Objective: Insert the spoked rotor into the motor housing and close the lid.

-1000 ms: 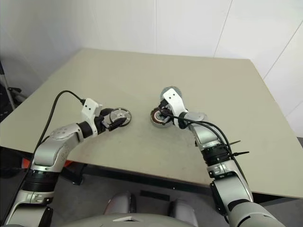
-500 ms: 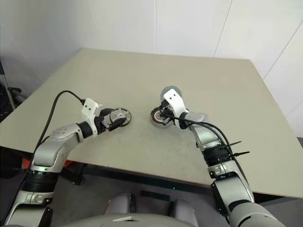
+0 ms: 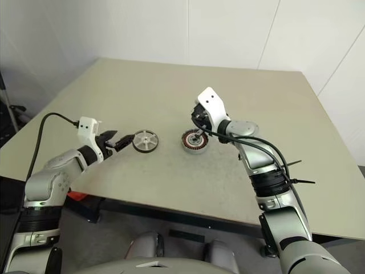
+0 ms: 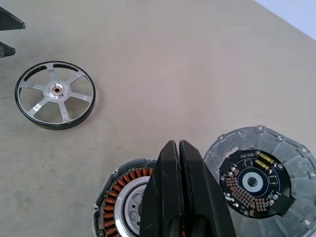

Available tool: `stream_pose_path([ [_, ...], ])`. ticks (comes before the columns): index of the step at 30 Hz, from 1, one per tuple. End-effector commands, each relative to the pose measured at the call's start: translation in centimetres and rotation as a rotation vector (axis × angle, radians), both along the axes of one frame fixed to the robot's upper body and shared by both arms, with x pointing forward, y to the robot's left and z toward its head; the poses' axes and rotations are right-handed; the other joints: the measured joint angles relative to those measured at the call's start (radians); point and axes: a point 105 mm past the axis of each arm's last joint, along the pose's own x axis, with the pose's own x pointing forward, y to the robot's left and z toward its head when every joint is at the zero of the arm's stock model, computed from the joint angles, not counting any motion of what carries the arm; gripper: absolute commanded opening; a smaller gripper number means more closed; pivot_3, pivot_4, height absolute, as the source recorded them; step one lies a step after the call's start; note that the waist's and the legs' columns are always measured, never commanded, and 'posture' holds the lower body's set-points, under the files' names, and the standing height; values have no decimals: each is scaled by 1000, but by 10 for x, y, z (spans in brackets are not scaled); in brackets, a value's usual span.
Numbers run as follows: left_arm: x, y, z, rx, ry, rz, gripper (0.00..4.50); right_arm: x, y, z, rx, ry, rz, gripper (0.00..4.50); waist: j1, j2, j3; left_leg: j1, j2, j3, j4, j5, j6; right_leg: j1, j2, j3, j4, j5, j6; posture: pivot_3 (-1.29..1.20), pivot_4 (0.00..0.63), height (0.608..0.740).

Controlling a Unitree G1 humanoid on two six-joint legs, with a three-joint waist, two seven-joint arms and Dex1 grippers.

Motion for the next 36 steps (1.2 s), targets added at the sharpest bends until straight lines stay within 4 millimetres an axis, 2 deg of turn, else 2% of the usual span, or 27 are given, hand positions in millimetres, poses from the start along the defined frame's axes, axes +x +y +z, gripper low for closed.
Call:
stream_pose_path([
  [1,3,-5,5,-45,16,2,4500,0,2,25,9,-79,15,39,0,0,0,0,0,0,0,0,0,0,0,0,0,0,0,0,0,740],
  [4,2,-15,-3,-107,89,-14,4500,-2,4,32,14,-97,22,39,0,0,0,0,0,0,0,0,0,0,0,0,0,0,0,0,0,740],
  [14,9,-23,-21,-218,253,15,4500,1,-1,38,8,-118,-8,39,0,0,0,0,0,0,0,1,-1,0,0,0,0,0,0,0,0,740],
  [17,10,-30,-22,-292,279,7,4500,2,-2,38,7,-117,-12,39,0,0,0,0,0,0,0,1,-2,0,0,0,0,0,0,0,0,740],
  [21,11,-50,-19,-414,300,-26,4500,1,-1,37,6,-116,-10,39,4,0,0,0,-1,0,0,1,-1,0,0,0,-1,0,0,0,0,740],
  [28,17,-56,-19,-498,314,3,4500,2,-3,37,4,-119,-21,39,4,0,0,0,-1,0,0,1,-1,1,0,0,-2,0,0,0,0,740],
  [31,18,-55,-20,-504,313,18,3894,4,-6,37,2,-122,-35,0,4,0,0,-1,-1,0,0,1,-1,1,0,0,-2,0,0,0,0,740],
  [36,20,-52,-20,-520,316,33,2197,6,-9,38,3,-125,-54,0,4,0,0,-1,-1,0,0,0,-1,1,0,0,-3,0,0,0,0,740],
])
